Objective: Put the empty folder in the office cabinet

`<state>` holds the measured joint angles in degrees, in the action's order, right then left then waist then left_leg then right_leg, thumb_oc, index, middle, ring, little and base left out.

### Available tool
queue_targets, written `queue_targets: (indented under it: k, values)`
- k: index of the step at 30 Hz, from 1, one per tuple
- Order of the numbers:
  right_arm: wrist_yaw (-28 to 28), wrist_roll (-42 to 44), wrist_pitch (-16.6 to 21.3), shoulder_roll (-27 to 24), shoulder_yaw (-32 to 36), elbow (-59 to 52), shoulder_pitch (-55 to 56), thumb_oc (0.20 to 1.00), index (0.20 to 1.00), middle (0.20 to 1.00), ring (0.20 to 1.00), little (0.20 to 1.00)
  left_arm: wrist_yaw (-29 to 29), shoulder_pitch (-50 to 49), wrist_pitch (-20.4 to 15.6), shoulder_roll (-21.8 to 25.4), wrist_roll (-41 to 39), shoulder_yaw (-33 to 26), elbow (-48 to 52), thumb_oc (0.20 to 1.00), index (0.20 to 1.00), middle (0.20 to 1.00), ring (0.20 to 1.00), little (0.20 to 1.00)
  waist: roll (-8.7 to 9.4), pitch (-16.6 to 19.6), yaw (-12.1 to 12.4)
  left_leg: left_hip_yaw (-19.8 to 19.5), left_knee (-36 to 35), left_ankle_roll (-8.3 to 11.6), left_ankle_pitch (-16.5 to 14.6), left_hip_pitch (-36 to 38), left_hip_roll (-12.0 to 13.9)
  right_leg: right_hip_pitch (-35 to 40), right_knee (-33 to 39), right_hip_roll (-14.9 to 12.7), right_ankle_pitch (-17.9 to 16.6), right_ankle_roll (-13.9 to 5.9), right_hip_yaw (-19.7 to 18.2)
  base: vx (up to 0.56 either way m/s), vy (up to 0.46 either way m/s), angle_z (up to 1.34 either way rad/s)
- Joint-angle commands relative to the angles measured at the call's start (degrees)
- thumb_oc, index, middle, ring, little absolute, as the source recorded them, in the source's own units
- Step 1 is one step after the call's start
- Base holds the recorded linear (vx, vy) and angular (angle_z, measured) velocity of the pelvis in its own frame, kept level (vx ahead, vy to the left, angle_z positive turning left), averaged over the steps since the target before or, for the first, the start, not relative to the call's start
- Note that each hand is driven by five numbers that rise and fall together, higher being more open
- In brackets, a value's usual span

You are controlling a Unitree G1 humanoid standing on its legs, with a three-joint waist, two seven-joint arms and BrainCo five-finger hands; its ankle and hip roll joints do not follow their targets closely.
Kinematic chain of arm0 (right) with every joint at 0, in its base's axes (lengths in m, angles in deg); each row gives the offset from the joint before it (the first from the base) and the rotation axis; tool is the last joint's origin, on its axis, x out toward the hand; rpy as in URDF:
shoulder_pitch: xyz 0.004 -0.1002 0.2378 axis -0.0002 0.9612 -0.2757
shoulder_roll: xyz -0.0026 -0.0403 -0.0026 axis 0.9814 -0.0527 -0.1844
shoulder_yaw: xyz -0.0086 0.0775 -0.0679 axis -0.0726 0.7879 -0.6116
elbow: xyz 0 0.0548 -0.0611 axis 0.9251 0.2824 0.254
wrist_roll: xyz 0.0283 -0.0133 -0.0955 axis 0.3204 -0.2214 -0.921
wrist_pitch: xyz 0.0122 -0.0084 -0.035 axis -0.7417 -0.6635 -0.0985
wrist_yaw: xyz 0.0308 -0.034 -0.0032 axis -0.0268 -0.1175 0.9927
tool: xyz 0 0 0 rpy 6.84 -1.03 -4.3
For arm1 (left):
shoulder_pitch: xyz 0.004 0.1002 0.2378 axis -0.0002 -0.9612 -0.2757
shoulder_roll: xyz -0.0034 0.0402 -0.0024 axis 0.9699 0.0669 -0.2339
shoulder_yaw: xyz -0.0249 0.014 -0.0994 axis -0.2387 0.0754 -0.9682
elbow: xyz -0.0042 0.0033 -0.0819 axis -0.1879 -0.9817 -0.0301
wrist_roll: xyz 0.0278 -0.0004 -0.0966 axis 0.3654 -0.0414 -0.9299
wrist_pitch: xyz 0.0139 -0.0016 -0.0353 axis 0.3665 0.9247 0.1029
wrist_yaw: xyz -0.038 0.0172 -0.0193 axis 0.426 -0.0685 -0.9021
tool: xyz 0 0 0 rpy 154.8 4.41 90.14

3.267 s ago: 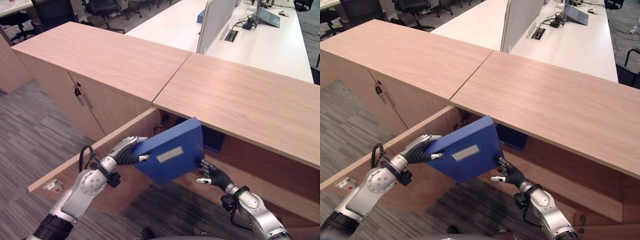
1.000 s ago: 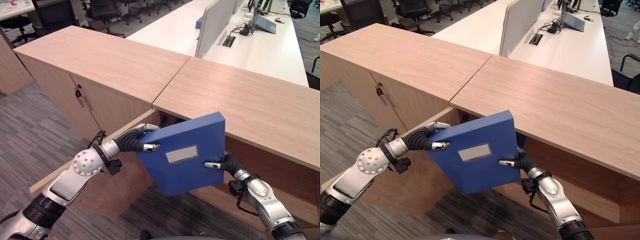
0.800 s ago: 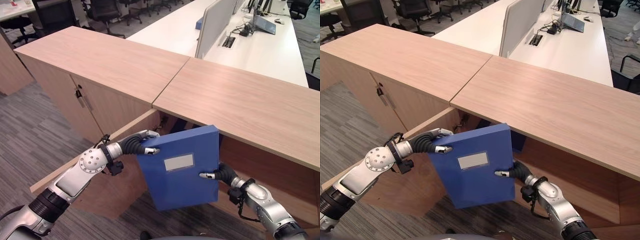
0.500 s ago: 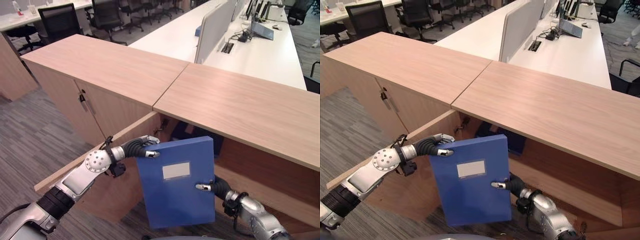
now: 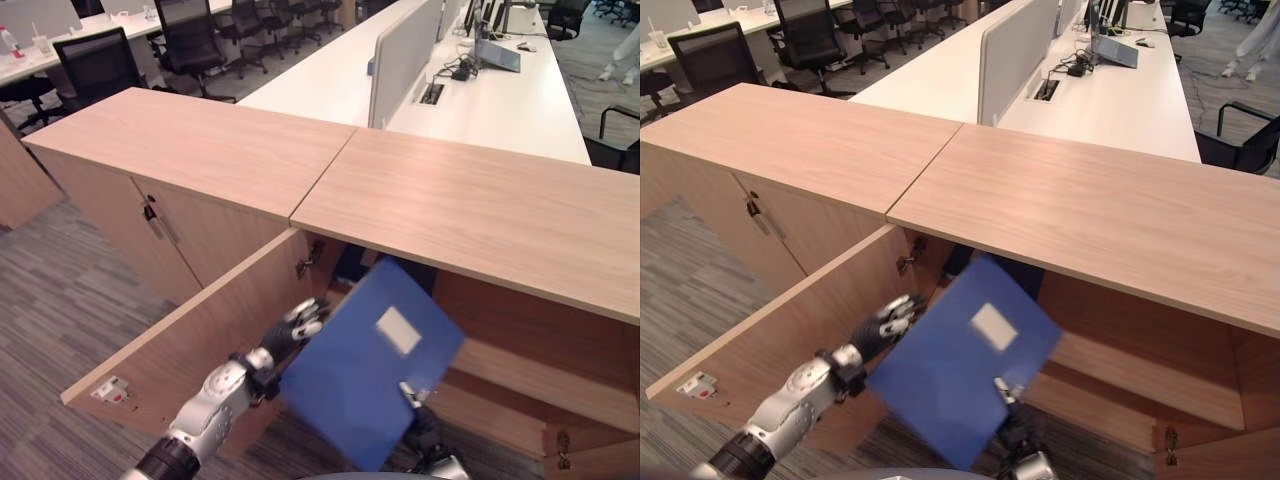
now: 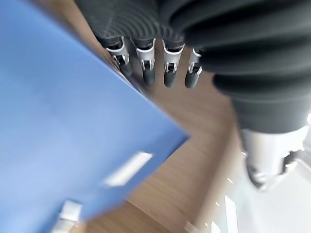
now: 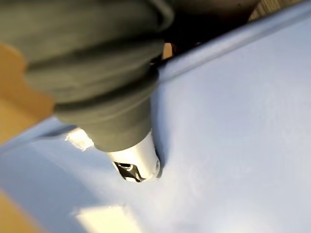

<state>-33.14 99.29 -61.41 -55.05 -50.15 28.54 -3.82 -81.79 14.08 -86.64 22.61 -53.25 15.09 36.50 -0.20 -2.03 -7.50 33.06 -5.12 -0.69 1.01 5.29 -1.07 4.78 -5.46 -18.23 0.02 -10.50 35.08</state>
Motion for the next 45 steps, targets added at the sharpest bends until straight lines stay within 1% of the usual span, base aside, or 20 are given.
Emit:
queue_targets:
  k: [1, 8, 15, 18, 20, 21, 24, 27, 30, 31, 32, 33, 34, 37, 38, 39, 42, 43, 44, 45]
  values:
    - [-0.99, 4.42, 1.91, 0.47, 0.92, 1.7, -4.32, 0.2, 0.2, 0.2, 0.2, 0.2, 0.67, -0.16, -0.42, -4.5, 5.06, -1.69, -4.95, 1.0, 1.0, 1.0, 1.0, 1.0, 1.16, -0.14, -0.85, -5.12, 0.12, 0.8, -2.92, 1.0, -1.43, -2.43, 3.86, -3.97, -11.96, -3.27, 4.19, 0.01, 0.018, -0.06]
    - [-1.96, 5.68, 2.37, -0.67, 2.39, 4.94, -6.72, 0.2, 0.2, 0.2, 0.2, 0.2, 2.06, -1.14, -0.83, -9.18, 5.57, -4.81, -13.92, 1.0, 1.0, 1.0, 1.0, 1.0, 1.56, 0.13, -0.74, -5.35, 0.12, 0.64, -2.87, 0.17, -1.53, -3.26, 4.52, -4.17, -12.46, -3.31, 3.6, -0.01, 0.005, -0.06]
    - [-2.62, 3.82, 1.41, -1.03, 1.58, 8.72, -7.7, 0.2, 0.2, 0.2, 0.2, 0.2, 2.85, -0.4, -0.93, -10.16, 6.53, -5.25, -15.84, 1.0, 1.0, 1.0, 1.0, 1.0, 1.77, -0.11, -0.46, -5.64, 0.12, 0.74, -2.7, -0.08, -1.34, -3.58, 3.11, -4.16, -12.5, -3.31, 4.26, -0.01, 0.001, 0.0]
    - [-3.25, 3.92, 2.88, -1.92, 1.79, 5.75, -11.68, 0.2, 0.2, 0.2, 0.2, 0.2, 4.81, -2.5, -1.56, -8.86, 5.45, -7.76, -13.03, 1.0, 1.0, 1.0, 1.0, 1.0, -0.21, -2.32, 1.53, -1.57, 0.12, 0.08, -3.17, -0.23, 1.29, -4.87, -6.11, -9.95, -10.93, -3.29, 11.76, -0.09, 0.05, -0.18]
    - [-3.21, 4.25, 4.11, -2.02, 1.34, 2.4, -13.23, 0.2, 0.2, 0.2, 0.2, 0.2, 4.91, -3.81, -1.18, -8.48, 5.22, -8.13, -12.14, 1.0, 1.0, 1.0, 1.0, 1.0, -0.37, -2.34, 2.21, -0.04, 0.12, -0.24, -3.48, 0.07, 1.9, -5.73, -10.83, -12.27, -9.45, -3.03, 11.78, 0.06, -0.024, -0.88]
    - [-3.44, 4.79, 6.63, -2.4, 1.08, -2.21, -15.14, 0.2, 0.2, 0.2, 0.2, 0.2, 4.88, -4.92, -1.27, -8.45, 4.84, -8.54, -12.2, 1.0, 1.0, 1.0, 1.0, 1.0, 0.08, -2.08, 3.36, 0.65, 0.21, -0.27, -3.71, 0.55, 2.23, -5.88, -10.67, -12.26, -9.42, -3.02, 10.38, 0.17, -0.178, -0.93]
    - [-4.38, 4.98, 10.29, -3.01, 1.09, -8.08, -17.72, 0.2, 0.2, 0.2, 0.2, 0.2, 4.75, -5.89, -1.21, -8.51, 4.79, -8.19, -12.06, 1.0, 1.0, 1.0, 1.0, 1.0, 1.15, -1.5, 5.0, 1.17, 1.01, 0.54, -3.57, 0.24, 2.97, -4.85, -5.98, -10.2, -7.8, -2.08, 11.4, 0.13, -0.238, -0.43]
    - [-5.6, 5.02, 14.2, -4.26, 1.18, -14.15, -21.07, 0.2, 0.2, 0.2, 0.2, 0.2, 5.05, -8.2, -1.38, -7.51, 4.31, -7.71, -10.69, 1.0, 1.0, 1.0, 1.0, 1.0, 2.11, -1.37, 6.1, 1.86, 2.75, 2.72, -3.58, -0.21, 6.4, -4.65, -3.65, -6.98, -6.36, -0.83, 11.35, 0.18, -0.394, -0.11]
    - [-5.73, 4.85, 15.56, -5.19, 2.05, -15.8, -22.15, 0.2, 0.2, 0.2, 0.2, 0.2, 4.97, -8.74, -1.26, -7.15, 4.34, -7.56, -10.48, 1.0, 1.0, 1.0, 1.0, 1.0, 2.34, -1.31, 6.22, 2.32, 3.81, 3.91, -3.62, -0.67, 8.62, -4.98, -3.38, -5.08, -5.0, 0.15, 10.75, 0.1, -0.282, -0.09]
    - [-5.92, 4.5, 17.08, -6.72, 1.98, -16.93, -23.33, 0.2, 0.2, 0.2, 0.2, 0.2, 4.82, -9.35, -1.18, -6.78, 3.71, -7.31, -10.35, 1.0, 1.0, 1.0, 1.0, 1.0, 2.64, -1.75, 6.22, 2.72, 6.02, 5.0, -3.66, -1.39, 11.56, -5.66, -3.55, -3.05, -2.88, 1.48, 9.87, 0.07, -0.344, -0.16]
    - [-6.16, 4.43, 17.49, -7.49, 2.16, -17.03, -23.76, 0.2, 0.2, 0.2, 0.2, 0.2, 4.82, -9.56, -1.13, -6.58, 3.17, -7.21, -10.14, 1.0, 1.0, 1.0, 1.0, 1.0, 2.52, -1.92, 6.35, 3.05, 7.48, 5.69, -3.85, -1.92, 13.12, -5.96, -3.72, -2.0, -1.76, 2.32, 9.73, 0.11, -0.55, -0.12]
    - [-6.6, 3.94, 18.58, -9.14, 2.68, -17.27, -24.91, 0.2, 0.2, 0.2, 0.2, 0.2, 4.91, -9.68, -1.24, -6.2, 2.48, -6.84, -9.57, 1.0, 1.0, 1.0, 1.0, 1.0, 2.39, -2.94, 6.46, 3.61, 11.95, 6.93, -4.31, -3.66, 16.53, -6.48, -4.97, -0.06, 1.2, 4.09, 9.43, 0.06, -0.354, -0.13]
    - [-6.67, 3.9, 18.59, -9.2, 2.75, -17.26, -25.03, 0.2, 0.2, 0.2, 0.2, 0.2, 4.94, -9.58, -1.21, -6.2, 2.43, -6.8, -9.51, 1.0, 1.0, 1.0, 1.0, 1.0, 2.24, -3.02, 6.55, 3.49, 12.81, 7.15, -4.62, -4.05, 17.11, -6.59, -5.16, 0.2, 1.59, 4.36, 9.44, 0.02, -0.345, -0.07]
    - [-7.28, 3.35, 19.61, -12.01, 3.28, -17.43, -26.19, 0.2, 0.2, 0.2, 0.2, 0.2, 4.84, -10.01, -1.26, -4.93, 1.81, -5.3, -7.28, 1.0, 1.0, 1.0, 1.0, 1.0, 1.79, -6.07, 6.7, 3.03, 24.28, 9.1, -4.58, -8.76, 24.39, -6.61, -8.03, 2.52, 6.32, 7.56, 10.29, -0.02, -0.28, -0.08]
    - [-7.66, 3.01, 19.71, -12.84, 2.92, -17.26, -26.89, 0.2, 0.2, 0.2, 0.2, 0.2, 4.75, -10.07, -1.31, -4.62, 1.42, -4.69, -6.89, 1.0, 1.0, 1.0, 1.0, 1.0, 1.52, -6.92, 6.69, 3.01, 26.25, 9.37, -4.03, -9.82, 25.93, -6.54, -8.4, 2.82, 7.27, 8.12, 10.51, -0.08, -0.241, 0.0]
    - [-8.03, 2.76, 19.59, -14.24, 2.52, -17.07, -28.3, 0.2, 0.2, 0.2, 0.2, 0.2, 4.81, -9.67, -1.4, -3.82, 0.57, -3.83, -5.02, 1.0, 1.0, 1.0, 1.0, 1.0, 0.04, -9.17, 6.91, 0.68, 26.68, 9.95, -1.79, -14.32, 27.99, -6.89, -9.11, 3.67, 9.11, 8.68, 10.38, -0.09, -0.108, 0.02]
    - [-8.52, 2.86, 19.59, -15.29, 2.08, -16.36, -30.66, 0.2, 0.2, 0.2, 0.2, 0.2, 4.83, -9.01, -1.06, -2.28, 1.38, -3.36, -4.1, 1.0, 1.0, 1.0, 1.0, 1.0, -0.59, -10.13, 7.15, -2.42, 22.76, 10.13, 1.29, -20.23, 26.46, -9.74, -9.95, 3.48, 9.24, 8.86, 9.57, -0.06, 0.022, 0.03]
    - [-8.51, 2.87, 19.59, -15.29, 2.09, -16.32, -30.7, 0.2, 0.2, 0.2, 0.2, 0.2, 4.83, -8.99, -1.06, -2.27, 1.38, -3.37, -4.09, 1.0, 1.0, 1.0, 1.0, 1.0, -0.57, -10.03, 7.12, -2.45, 22.77, 10.12, 1.32, -20.39, 26.45, -9.89, -10.01, 3.45, 9.28, 8.88, 9.58, 0.03, 0.122, -0.03]
    - [-8.77, 3.61, 19.76, -15.07, 2.52, -16.02, -31.89, 0.2, 0.2, 0.2, 0.2, 0.2, 4.47, -9.92, -0.68, -1.3, 0.92, -3.25, -1.36, 1.0, 1.0, 1.0, 1.0, 1.0, -1.44, -9.66, 6.87, -2.66, 20.05, 8.95, 0.59, -19.27, 24.86, -11.87, -12.41, 3.13, 9.38, 8.44, 8.11, 0.06, 0.142, -0.11]
    - [-9.28, 3.49, 19.84, -15.23, 2.78, -15.86, -32.82, 0.2, 0.2, 0.2, 0.2, 0.2, 4.65, -10.33, -0.72, -0.85, 1.09, -3.36, -0.82, 1.0, 1.0, 1.0, 1.0, 1.0, -1.51, -10.18, 6.94, -2.62, 21.0, 8.7, 0.34, -19.97, 24.71, -12.74, -13.86, 2.72, 9.28, 8.34, 7.42, 0.03, 0.172, -0.25]
